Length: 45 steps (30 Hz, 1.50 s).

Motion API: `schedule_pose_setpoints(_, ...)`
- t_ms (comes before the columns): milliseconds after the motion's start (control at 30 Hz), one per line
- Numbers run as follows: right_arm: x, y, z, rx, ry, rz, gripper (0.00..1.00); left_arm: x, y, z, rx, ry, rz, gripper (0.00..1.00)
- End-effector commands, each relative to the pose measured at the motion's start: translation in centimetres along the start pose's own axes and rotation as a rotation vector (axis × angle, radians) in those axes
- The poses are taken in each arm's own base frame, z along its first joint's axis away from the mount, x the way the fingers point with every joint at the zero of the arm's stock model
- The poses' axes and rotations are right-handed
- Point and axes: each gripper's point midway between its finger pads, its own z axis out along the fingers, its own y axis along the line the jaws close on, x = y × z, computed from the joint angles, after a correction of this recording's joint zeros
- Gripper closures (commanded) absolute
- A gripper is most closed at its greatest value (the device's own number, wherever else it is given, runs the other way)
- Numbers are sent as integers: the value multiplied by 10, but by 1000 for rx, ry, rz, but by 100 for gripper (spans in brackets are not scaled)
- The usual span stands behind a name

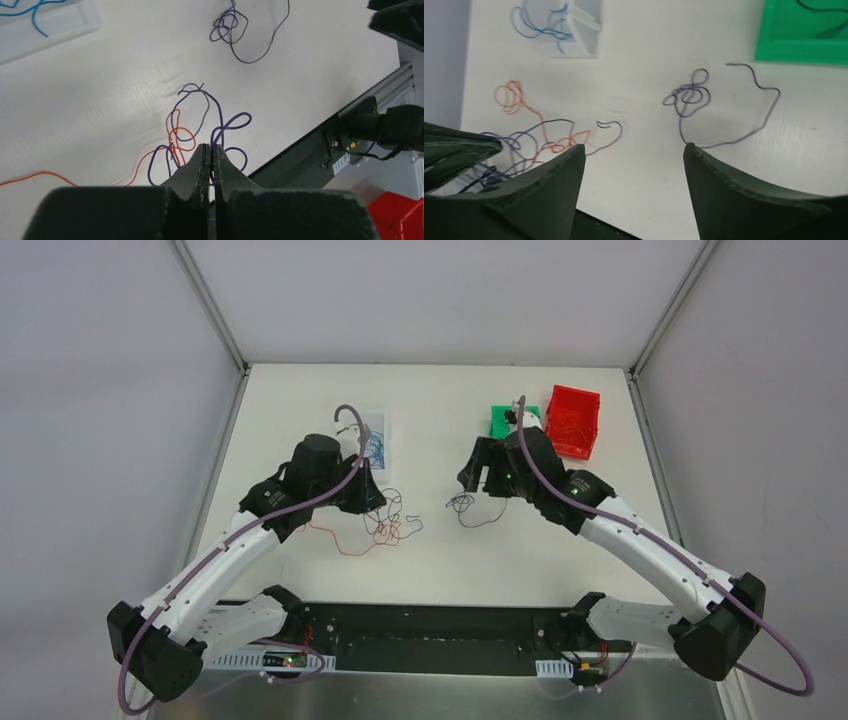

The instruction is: Untangle the cables

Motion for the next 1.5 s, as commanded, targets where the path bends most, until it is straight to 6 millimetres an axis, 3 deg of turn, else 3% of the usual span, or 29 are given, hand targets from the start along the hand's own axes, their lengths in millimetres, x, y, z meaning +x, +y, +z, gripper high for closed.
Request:
schedule_pose_setpoints(0,22,-45,-4,118,3,18,25,-10,-41,4,133,14,103,100)
schedule_pose_setpoints(133,37,-65,-9,153,15,30,25,-9,-64,16,165,40,164,100)
schedule_pose_setpoints(333,40,-78,-21,166,-15,28,25,-7,-108,26,329,82,210,100)
schedule_pose_setpoints(433,41,-80,-25,165,-22,24,25,-9,-126,23,432,56,214,93)
schedule_pose_setpoints(500,42,-81,-26,164,-24,25,25,-10,-124,25,422,34,210,73)
schedule_pose_setpoints(567,45,-84,-27,168,-19,24,25,-11,-115,27,377,16,198,39)
schedule_pose_setpoints(700,49,-86,-28,168,-13,24,25,-12,-89,27,247,-41,157,3)
schedule_pose_setpoints(967,60,-81,-28,132,25,51,25,-1,-42,15,29,-52,114,1)
schedule_pose_setpoints(1100,77,-85,-22,150,98,79,24,11,-25,5,-52,-29,38,1)
schedule_pose_setpoints(1300,109,-96,-17,204,204,140,27,34,-10,-22,-84,-60,-157,1)
schedule_pose_setpoints(1467,109,-91,-27,165,178,196,25,59,4,-24,-120,-17,-238,1)
